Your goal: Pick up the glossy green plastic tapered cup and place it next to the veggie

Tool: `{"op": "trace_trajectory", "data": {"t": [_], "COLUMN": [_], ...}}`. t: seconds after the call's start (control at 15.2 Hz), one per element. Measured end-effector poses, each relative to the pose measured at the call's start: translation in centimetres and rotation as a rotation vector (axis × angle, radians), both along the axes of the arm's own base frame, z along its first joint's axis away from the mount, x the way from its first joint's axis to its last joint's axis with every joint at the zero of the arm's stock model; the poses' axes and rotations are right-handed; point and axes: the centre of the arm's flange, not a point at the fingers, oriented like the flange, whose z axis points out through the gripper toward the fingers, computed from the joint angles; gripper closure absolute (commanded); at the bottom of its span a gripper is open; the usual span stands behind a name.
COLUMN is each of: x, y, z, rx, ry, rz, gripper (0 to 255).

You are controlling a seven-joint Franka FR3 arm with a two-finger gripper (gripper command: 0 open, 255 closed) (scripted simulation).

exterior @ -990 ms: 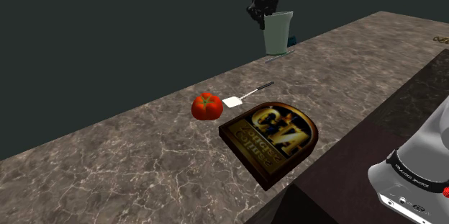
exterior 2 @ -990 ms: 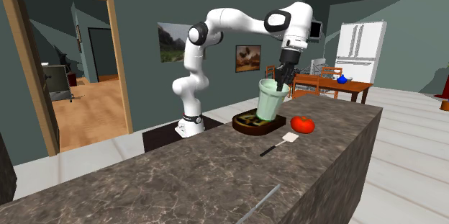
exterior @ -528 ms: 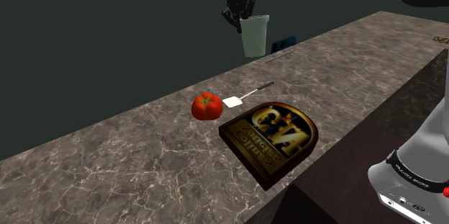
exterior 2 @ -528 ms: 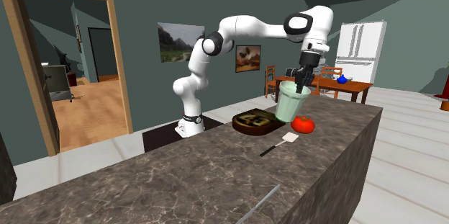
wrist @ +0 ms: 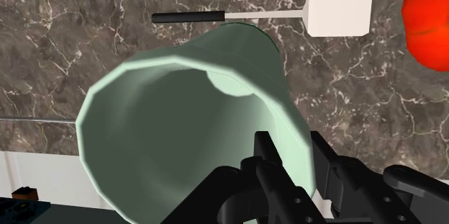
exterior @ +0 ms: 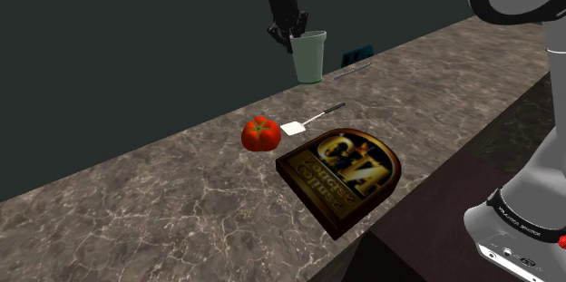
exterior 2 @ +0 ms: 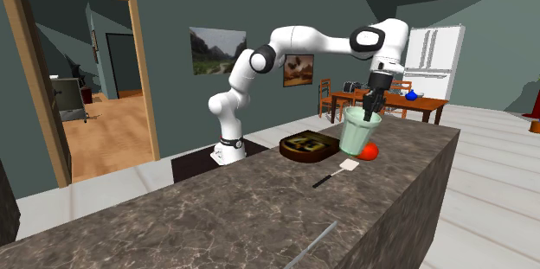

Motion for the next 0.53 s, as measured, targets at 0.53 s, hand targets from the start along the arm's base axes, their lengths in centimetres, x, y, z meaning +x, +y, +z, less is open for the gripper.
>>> {"op": "trace_trajectory", "data": {"t": [0.53], "x": [0.1], "y": [0.0], "z": [-4.2], "rx": [0.0], "ry": [0.0], "rz": [0.0], "gripper": [255]}}
